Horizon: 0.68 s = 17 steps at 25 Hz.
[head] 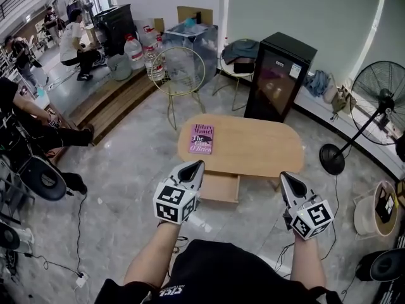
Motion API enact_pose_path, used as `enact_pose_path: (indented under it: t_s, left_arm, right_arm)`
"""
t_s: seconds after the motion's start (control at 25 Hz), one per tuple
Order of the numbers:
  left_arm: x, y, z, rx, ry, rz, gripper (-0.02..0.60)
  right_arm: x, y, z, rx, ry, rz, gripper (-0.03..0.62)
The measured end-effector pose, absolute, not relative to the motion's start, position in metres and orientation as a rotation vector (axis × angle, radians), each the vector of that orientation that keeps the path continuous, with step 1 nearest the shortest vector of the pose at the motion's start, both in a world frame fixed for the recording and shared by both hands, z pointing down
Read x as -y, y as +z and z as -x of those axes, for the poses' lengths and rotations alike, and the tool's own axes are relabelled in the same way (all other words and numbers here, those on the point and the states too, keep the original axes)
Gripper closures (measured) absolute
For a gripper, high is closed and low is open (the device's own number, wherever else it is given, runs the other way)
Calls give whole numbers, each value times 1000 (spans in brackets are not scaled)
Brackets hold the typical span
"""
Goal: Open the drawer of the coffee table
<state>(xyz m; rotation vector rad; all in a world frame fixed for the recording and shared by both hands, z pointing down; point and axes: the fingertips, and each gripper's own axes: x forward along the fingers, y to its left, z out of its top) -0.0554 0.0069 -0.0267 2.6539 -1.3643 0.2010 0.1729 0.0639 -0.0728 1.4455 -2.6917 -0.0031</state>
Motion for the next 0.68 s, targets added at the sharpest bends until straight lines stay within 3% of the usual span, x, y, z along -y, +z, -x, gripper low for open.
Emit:
enact_pose_path:
  t_s: [0.68]
  left_arm:
    - [-14, -37, 53, 1425, 167, -2653, 580]
  right_arm:
    - [-60, -77, -188, 2706, -29, -1479, 591]
